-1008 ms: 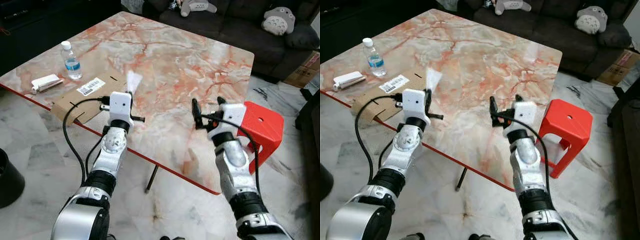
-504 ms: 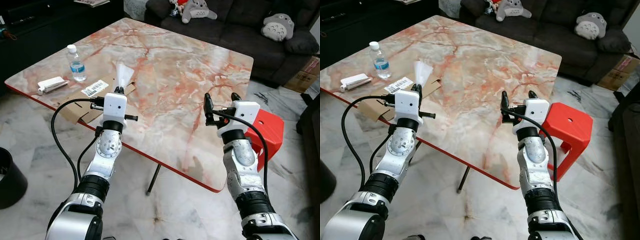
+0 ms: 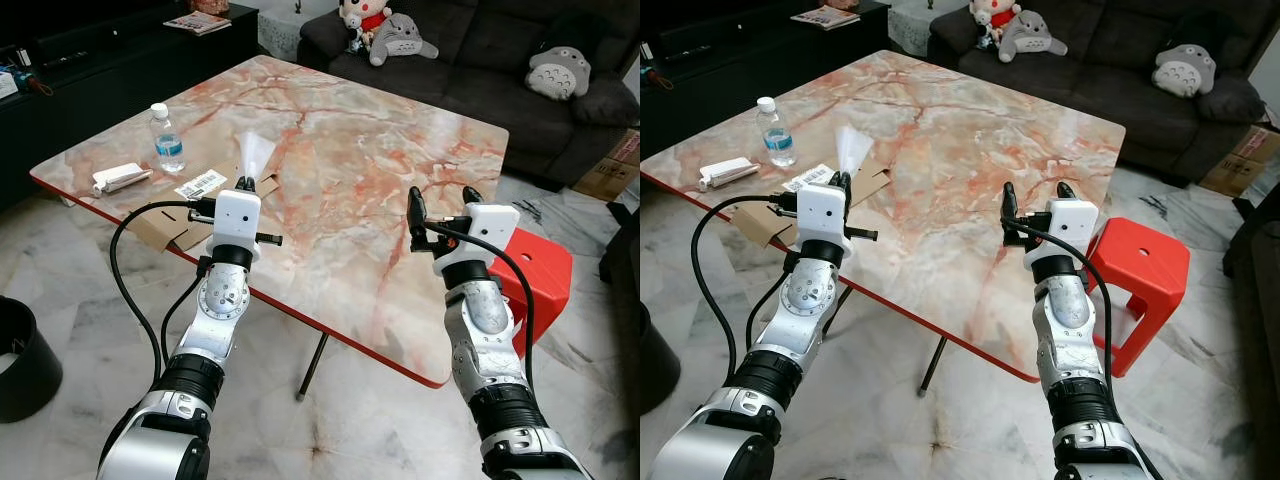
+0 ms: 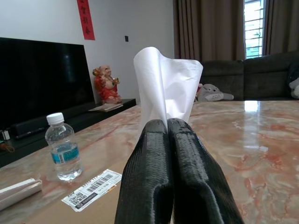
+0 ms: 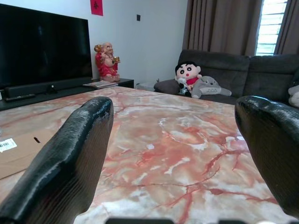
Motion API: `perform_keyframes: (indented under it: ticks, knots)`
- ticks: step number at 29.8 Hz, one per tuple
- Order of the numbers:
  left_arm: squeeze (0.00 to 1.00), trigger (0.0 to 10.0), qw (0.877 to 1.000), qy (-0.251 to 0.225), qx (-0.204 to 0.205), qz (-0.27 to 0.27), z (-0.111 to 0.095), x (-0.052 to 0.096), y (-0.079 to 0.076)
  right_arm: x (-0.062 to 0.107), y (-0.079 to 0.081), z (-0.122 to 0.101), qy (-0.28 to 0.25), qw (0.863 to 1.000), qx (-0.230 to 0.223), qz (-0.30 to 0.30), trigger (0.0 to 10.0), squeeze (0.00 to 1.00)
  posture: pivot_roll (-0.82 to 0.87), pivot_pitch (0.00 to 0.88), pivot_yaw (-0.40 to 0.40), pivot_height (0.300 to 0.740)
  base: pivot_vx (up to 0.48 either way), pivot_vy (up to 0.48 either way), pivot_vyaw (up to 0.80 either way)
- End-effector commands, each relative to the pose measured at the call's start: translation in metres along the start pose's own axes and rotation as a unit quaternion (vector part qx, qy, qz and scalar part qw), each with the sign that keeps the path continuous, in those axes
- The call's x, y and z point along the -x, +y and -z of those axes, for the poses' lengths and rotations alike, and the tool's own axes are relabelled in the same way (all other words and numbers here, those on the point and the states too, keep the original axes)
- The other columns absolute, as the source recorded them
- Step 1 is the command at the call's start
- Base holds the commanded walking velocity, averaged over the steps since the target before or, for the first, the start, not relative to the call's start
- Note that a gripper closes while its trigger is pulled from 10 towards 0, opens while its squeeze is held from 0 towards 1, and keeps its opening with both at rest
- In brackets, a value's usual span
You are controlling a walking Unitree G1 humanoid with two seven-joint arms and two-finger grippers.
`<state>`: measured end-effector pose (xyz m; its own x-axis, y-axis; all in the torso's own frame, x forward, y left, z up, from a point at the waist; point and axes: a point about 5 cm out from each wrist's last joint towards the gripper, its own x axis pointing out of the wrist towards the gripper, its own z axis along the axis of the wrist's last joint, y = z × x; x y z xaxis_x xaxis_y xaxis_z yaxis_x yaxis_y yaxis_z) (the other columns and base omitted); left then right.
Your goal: Picking trash to rubbish bin
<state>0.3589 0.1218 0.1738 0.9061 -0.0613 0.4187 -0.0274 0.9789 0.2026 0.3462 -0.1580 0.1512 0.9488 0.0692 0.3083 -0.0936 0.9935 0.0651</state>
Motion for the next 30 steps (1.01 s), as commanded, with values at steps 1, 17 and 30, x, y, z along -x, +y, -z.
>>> perform_keyframes:
  ticks: [1, 17, 30]
  knots:
    - [0.00, 10.0, 1.000, 0.008, 0.003, 0.005, 0.0021, 0.0022, -0.0039, 0.0035, -0.0061, 0.0040, 0.009, 1.000, 0.006, 0.008, 10.0, 0.00, 0.07, 0.000, -0.123, 0.740, 0.000, 0.000, 0.00]
    - [0.00, 10.0, 1.000, 0.011, 0.014, 0.003, 0.0029, 0.0028, -0.0060, 0.0043, -0.0068, 0.0047, 0.007, 1.000, 0.017, 0.004, 10.0, 0.00, 0.07, 0.000, -0.127, 0.740, 0.000, 0.000, 0.30]
    - [0.00, 10.0, 1.000, 0.014, 0.016, 0.007, 0.0041, 0.0039, -0.0079, 0.0059, -0.0060, 0.0064, 0.008, 1.000, 0.016, -0.001, 10.0, 0.00, 0.08, 0.000, -0.131, 0.740, 0.000, 0.000, 0.80]
